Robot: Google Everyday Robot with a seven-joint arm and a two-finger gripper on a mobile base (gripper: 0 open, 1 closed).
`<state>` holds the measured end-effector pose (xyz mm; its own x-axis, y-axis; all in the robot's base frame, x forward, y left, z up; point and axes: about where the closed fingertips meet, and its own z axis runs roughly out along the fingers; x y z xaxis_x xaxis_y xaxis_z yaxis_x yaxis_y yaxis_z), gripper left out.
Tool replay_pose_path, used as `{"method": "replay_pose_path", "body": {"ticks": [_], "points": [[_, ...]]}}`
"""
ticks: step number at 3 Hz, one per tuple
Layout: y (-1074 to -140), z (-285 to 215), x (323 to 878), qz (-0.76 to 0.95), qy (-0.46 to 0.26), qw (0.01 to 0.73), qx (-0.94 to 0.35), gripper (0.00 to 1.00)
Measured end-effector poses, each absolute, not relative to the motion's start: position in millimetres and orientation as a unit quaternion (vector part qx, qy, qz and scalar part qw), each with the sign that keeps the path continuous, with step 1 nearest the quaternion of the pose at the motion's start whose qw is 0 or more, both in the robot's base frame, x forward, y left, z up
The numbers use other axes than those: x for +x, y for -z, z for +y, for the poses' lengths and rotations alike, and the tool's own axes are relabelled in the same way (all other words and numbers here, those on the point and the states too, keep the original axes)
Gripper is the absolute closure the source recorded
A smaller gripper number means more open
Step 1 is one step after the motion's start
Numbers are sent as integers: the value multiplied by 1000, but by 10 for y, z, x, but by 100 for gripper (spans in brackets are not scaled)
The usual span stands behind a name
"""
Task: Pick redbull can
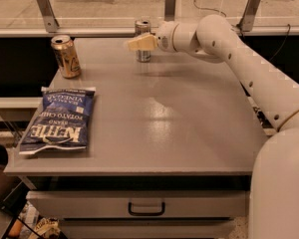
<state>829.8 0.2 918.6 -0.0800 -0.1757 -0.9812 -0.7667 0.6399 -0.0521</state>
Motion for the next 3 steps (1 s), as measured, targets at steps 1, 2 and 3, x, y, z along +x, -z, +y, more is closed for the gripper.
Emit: {"method": "replay_pose_path", "body": {"ticks": [1, 2, 3], "points": [[-9179, 29, 8299, 690, -253, 585, -342, 18], [-9169, 63, 8298, 689, -255, 584, -343, 41], [-9159, 95, 8297, 689, -257, 583, -345, 65]]}}
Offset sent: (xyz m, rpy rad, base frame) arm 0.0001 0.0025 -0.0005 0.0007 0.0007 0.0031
